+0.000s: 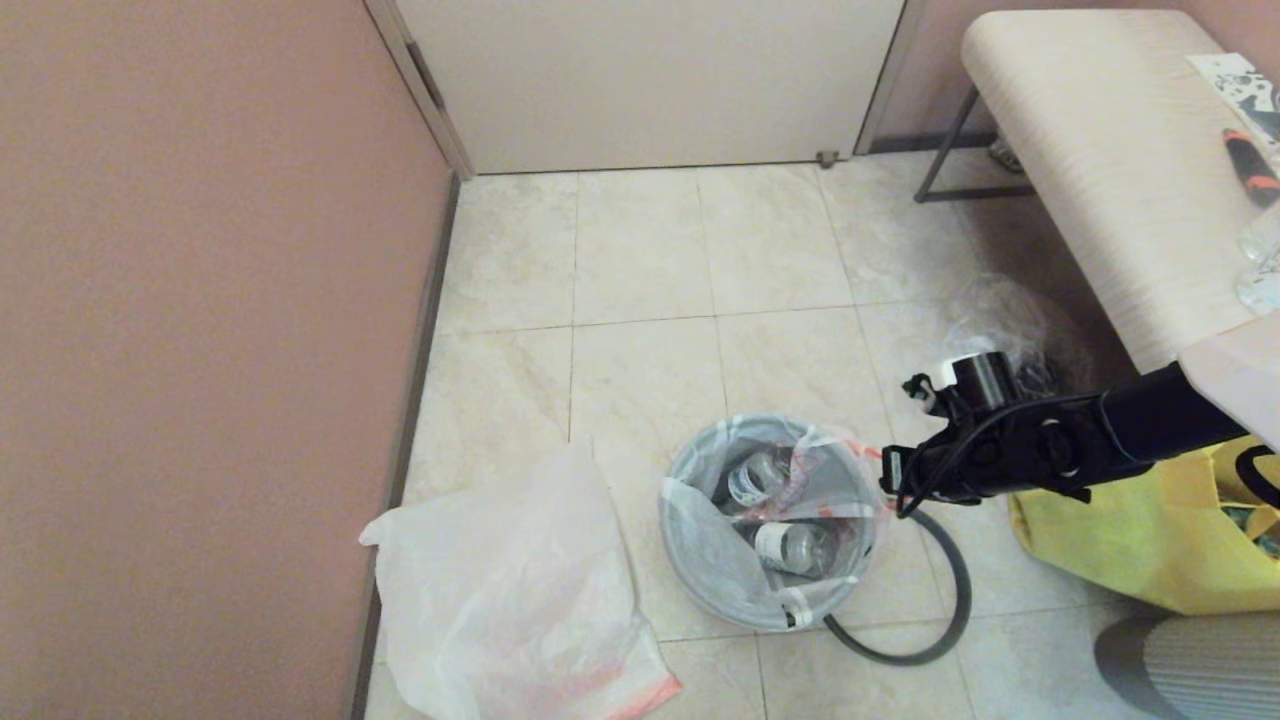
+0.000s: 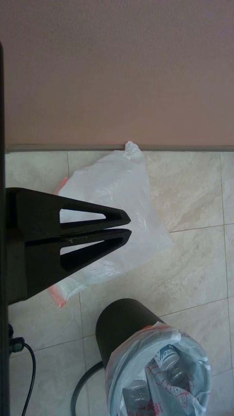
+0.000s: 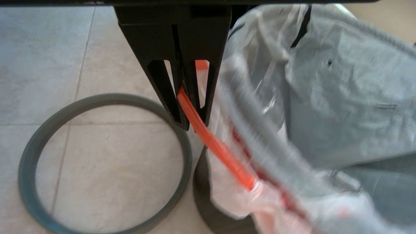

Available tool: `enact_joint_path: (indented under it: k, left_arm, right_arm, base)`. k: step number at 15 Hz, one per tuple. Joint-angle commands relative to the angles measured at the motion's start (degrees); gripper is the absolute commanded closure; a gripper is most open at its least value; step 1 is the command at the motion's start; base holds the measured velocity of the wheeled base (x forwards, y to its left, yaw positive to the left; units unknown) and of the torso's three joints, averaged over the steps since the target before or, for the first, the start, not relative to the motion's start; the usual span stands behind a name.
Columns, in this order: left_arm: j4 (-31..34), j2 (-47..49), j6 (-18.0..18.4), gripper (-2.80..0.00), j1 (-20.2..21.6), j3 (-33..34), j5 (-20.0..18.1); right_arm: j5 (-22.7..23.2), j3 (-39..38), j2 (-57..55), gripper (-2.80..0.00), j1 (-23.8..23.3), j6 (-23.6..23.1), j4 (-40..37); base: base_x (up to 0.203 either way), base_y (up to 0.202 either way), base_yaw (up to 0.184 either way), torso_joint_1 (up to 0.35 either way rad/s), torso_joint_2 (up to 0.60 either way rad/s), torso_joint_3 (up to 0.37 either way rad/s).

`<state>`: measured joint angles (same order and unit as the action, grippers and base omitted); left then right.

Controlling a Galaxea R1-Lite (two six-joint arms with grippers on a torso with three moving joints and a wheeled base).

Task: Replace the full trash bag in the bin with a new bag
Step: Place the trash bag on the floor

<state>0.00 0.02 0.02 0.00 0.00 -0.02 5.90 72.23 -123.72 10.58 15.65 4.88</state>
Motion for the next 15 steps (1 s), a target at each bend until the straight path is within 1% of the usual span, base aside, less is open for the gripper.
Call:
enact_joint_path:
  k: [1,6,8,13,15]
  left_arm:
    - [0.0,0.0,0.0,0.0,0.0,0.0,0.0]
    - [0.0,0.0,0.0,0.0,0.0,0.0,0.0]
    - [0.0,0.0,0.0,0.0,0.0,0.0,0.0]
    - [0.0,0.0,0.0,0.0,0.0,0.0,0.0]
    - [0.0,0.0,0.0,0.0,0.0,0.0,0.0]
  right_arm:
    - [0.1,-0.7,1.9,0.0,0.8,0.1,0.1]
    - [0.0,-0.5,6.1,0.0,5.0,0.3,-2.3]
    - [0.0,0.3,6.6,0.0,6.4,2.7,-2.4]
    - [-0.3,2.1,4.1,0.0,12.0,2.7,-2.5]
    - [-0.3,5.0,1.3,0.0,12.8,2.7,-2.5]
  base:
    - [0.0,0.0,0.0,0.0,0.0,0.0]
    - [0.0,0.0,0.0,0.0,0.0,0.0]
    - [0.0,0.0,0.0,0.0,0.0,0.0]
    - [0.0,0.0,0.0,0.0,0.0,0.0]
    - [0.0,0.0,0.0,0.0,0.0,0.0]
